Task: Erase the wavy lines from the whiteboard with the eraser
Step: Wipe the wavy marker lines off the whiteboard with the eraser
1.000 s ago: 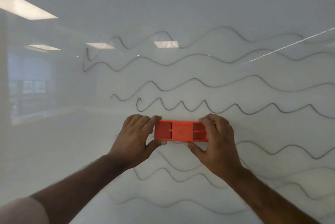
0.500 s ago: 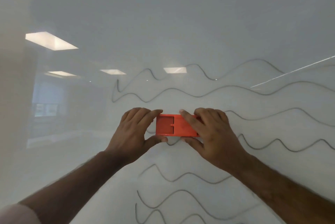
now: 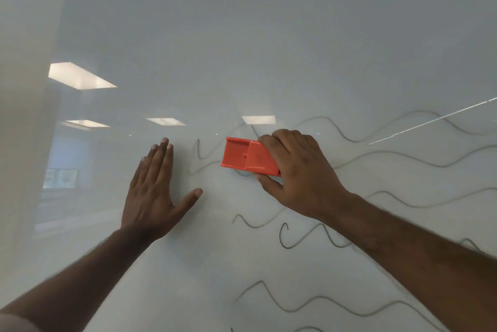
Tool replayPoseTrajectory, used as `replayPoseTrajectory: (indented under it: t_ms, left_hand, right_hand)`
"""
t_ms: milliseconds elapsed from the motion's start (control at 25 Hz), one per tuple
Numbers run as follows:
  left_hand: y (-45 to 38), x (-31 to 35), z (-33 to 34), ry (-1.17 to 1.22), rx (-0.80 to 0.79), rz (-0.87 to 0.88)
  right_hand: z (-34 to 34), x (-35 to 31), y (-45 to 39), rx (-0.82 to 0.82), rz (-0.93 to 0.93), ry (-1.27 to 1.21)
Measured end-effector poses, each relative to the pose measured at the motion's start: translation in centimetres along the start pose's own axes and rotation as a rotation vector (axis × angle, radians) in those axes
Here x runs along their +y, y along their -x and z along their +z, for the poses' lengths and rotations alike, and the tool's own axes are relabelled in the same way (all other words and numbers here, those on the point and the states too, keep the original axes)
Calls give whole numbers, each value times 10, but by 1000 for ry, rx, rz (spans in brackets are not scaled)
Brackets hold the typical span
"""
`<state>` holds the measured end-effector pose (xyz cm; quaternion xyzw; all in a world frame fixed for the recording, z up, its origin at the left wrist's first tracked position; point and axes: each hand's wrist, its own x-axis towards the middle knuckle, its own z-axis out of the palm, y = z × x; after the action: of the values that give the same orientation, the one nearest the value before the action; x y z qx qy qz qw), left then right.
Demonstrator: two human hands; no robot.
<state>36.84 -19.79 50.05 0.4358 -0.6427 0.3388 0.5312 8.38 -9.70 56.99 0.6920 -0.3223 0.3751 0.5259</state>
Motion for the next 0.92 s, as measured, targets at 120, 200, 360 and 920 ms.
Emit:
replayPoseTrajectory:
  t_ms: [120, 200, 360, 920]
  left_hand:
    - [3, -12, 15, 28, 22, -31]
    - [7, -17, 23, 30, 45, -7]
    - [8, -26, 25, 35, 63, 106]
    - [10, -32, 27, 95, 64, 136]
  right_hand:
    - [15, -11, -26, 56, -26, 14]
    - [25, -17, -45, 81, -58, 37]
    - [43, -22, -85, 68, 6, 50]
    - [49, -34, -19, -82, -466, 122]
